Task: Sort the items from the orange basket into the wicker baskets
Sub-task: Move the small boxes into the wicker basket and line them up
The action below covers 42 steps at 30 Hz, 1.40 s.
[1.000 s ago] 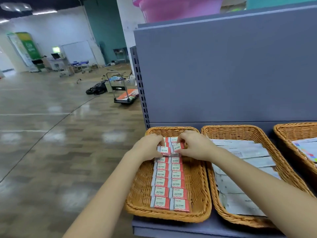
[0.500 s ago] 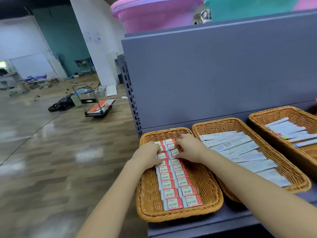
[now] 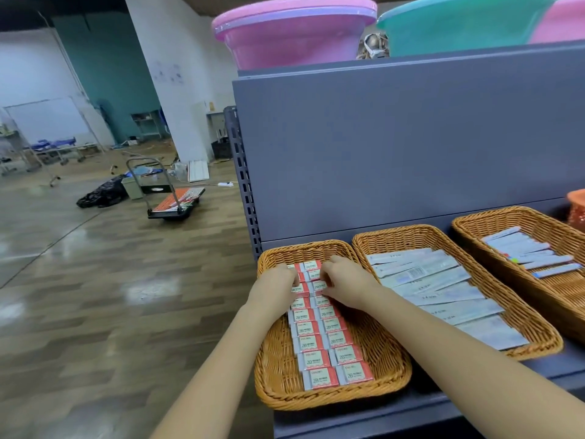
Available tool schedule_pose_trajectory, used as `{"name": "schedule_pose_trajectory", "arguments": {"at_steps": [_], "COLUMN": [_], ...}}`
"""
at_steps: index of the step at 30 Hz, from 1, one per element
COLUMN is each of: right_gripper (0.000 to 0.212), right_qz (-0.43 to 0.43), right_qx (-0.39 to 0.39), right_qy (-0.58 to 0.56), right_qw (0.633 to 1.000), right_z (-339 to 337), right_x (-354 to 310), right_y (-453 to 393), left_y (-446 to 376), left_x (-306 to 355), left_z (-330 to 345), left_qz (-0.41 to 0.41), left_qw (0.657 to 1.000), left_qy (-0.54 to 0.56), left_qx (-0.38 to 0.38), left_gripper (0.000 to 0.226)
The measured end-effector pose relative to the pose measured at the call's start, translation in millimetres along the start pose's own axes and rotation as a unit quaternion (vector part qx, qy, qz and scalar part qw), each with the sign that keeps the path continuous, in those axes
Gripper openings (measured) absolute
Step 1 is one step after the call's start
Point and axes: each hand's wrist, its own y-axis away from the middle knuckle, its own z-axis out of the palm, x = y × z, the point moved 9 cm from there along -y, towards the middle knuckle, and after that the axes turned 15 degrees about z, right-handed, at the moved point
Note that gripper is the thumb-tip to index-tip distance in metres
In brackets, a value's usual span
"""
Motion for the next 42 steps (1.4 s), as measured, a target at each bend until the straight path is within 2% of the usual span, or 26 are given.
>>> {"name": "schedule_pose_trajectory", "arguments": {"at_steps": [9, 12, 18, 23, 30, 36, 42], "right_gripper": [0.036, 0.033, 0.033, 0.034, 0.037, 0.044, 0.04], "right_qz": [-0.014, -0.025, -0.03, 0.025, 0.128, 0.174, 0.222], "right_qx": [0.018, 0.049, 0.113, 0.092, 0.091, 0.084, 0.106], "right_qy": [0.023, 0.027, 0.093, 0.129, 0.104, 0.124, 0.093], "right_qw": [0.999, 0.998, 0.989, 0.987, 0.982, 0.973, 0.965], "right_z": [-2.2, -14.1, -49.7, -68.3, -103.9, -139.2, -172.2], "right_x": [-1.0, 0.5, 30.7, 99.9, 231.4, 346.5, 444.4], "right_y": [-0.8, 0.0, 6.7, 16.1, 45.1, 68.1, 88.3], "left_y": [-1.0, -9.6, -45.2, -80.6, -138.6, -189.2, -234.0], "left_x": [2.8, 7.0, 56.3, 122.3, 238.9, 340.4, 424.0], "left_z": [-3.2, -15.6, -28.3, -21.0, -13.0, -3.8, -0.2], "left_qz": [-0.009, -0.008, 0.056, 0.126, 0.191, 0.209, 0.224], "left_qw": [1.0, 0.999, 0.992, 0.98, 0.973, 0.97, 0.97], "left_qy": [-0.009, -0.034, -0.115, -0.154, -0.129, -0.12, -0.09], "left_qx": [-0.013, -0.004, 0.01, 0.001, 0.016, 0.019, 0.039], "left_gripper": [0.028, 0.028, 0.035, 0.037, 0.041, 0.044, 0.045]}}
